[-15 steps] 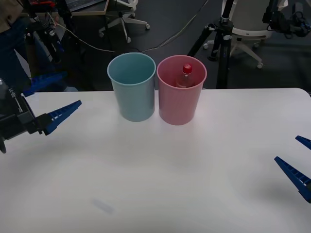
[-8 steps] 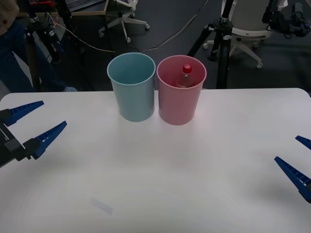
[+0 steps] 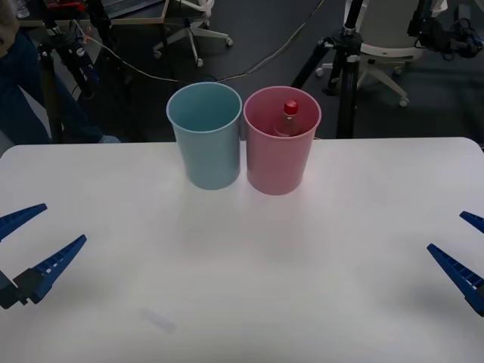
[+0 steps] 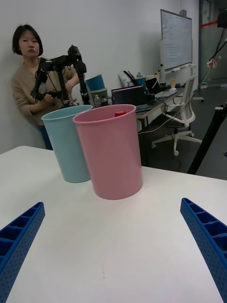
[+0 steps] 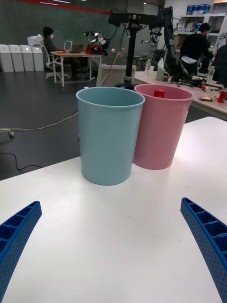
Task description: Grasp the object on the table and drop it into the matching bin: aluminum can to the light blue bin, PET bottle to the pink bin.
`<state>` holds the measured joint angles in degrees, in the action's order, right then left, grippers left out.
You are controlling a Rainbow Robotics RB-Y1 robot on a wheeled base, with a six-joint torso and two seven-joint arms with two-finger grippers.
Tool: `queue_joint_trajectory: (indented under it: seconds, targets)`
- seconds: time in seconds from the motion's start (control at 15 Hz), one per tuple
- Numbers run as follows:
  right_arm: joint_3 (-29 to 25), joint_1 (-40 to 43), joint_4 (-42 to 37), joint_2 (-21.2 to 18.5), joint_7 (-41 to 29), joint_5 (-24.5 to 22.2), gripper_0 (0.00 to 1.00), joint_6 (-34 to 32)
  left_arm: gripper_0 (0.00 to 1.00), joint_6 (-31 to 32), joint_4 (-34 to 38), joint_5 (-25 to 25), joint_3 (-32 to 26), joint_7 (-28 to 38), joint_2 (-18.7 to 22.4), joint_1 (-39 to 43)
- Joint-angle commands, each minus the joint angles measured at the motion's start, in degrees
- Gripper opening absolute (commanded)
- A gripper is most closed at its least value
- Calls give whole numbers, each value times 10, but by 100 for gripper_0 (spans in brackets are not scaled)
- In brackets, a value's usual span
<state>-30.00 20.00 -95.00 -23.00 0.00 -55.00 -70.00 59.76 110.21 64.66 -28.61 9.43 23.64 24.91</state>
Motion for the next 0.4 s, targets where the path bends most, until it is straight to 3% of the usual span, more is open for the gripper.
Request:
queue_joint_trajectory:
  seconds: [0.07,0.4]
  targets:
    - [0,0,0,0,0,0,100,0,100,1,0,-15,-6,-35,0,23]
    - [0,0,0,0,0,0,100,0,100,1,-1,-20,-6,-32,0,38]
